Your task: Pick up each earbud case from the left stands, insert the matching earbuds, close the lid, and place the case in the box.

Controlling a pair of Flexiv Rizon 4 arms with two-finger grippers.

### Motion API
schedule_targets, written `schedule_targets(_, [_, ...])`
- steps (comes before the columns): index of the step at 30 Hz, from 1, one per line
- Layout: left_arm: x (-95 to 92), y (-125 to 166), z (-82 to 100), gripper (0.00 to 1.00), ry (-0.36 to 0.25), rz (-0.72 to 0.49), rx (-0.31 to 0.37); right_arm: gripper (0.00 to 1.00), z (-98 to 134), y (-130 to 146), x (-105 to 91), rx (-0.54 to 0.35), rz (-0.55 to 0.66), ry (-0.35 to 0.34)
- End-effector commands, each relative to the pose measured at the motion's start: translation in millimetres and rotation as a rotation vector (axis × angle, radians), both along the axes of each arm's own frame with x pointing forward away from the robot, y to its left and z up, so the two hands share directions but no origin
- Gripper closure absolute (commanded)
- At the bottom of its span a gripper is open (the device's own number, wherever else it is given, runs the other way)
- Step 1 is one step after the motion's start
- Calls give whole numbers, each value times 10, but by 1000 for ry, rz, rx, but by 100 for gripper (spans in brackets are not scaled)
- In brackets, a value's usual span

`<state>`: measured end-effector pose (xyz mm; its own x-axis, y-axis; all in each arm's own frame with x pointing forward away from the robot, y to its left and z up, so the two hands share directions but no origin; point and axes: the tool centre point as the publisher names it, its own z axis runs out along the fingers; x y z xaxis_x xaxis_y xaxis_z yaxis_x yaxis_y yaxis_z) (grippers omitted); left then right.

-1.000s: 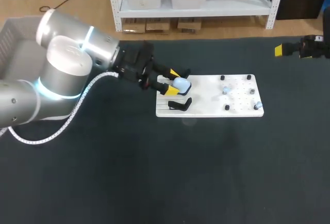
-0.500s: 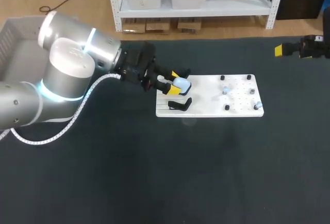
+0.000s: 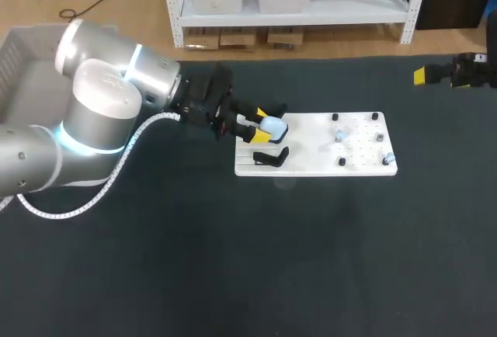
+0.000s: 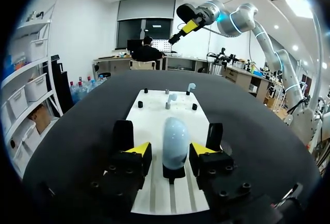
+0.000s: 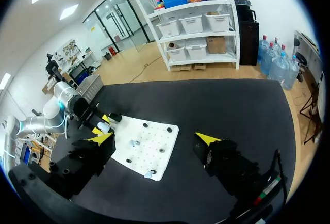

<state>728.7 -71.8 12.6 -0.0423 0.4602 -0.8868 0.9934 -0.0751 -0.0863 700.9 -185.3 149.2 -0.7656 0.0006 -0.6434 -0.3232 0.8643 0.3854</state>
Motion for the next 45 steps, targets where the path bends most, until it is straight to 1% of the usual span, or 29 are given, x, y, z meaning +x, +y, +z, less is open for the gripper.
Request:
schedule_targets(1, [-36, 14, -1, 58, -6, 8, -5, 0, 0, -1, -2, 0, 0, 0])
schedule_targets(3, [-37, 18, 1, 70, -7, 10, -5, 0, 0, -1, -2, 0, 0, 0])
schedule_targets(4, [-38, 21, 2, 78, -7, 10, -5, 0, 0, -1, -2, 0, 0, 0])
schedule_targets(5, [-40, 26, 4, 96, -8, 10, -5, 0, 0, -1, -2, 0, 0, 0])
schedule_targets(6, [-45, 33, 5, 100, -8, 9, -5, 0, 0, -1, -2, 0, 0, 0])
schedule_targets(9, [-65, 74, 44, 100, -7, 5, -7, 0, 0, -1, -2, 0, 0, 0])
schedule_targets(12, [-104, 130, 173, 100, -10, 6, -36, 0, 0, -1, -2, 0, 0, 0])
schedule_targets(15, [-140, 200, 386, 100, -20, 25, -84, 0, 0, -1, -2, 0, 0, 0])
schedule_targets(19, [-186, 282, 737, 100, -47, 52, -165, 0, 0, -1, -2, 0, 0, 0])
schedule_targets(23, [-251, 338, 1041, 100, -69, 42, -232, 0, 0, -1, -2, 0, 0, 0])
schedule_targets(25, [-284, 348, 1156, 100, -80, 43, -261, 0, 0, -1, -2, 0, 0, 0])
schedule_targets(28, [-324, 352, 1282, 100, -92, 53, -296, 0, 0, -1, -2, 0, 0, 0])
schedule_targets(32, [-393, 383, 1465, 100, -99, 61, -321, 0, 0, -1, -2, 0, 0, 0])
schedule_targets(45, [-393, 383, 1465, 100, -99, 61, -321, 0, 0, -1, -2, 0, 0, 0])
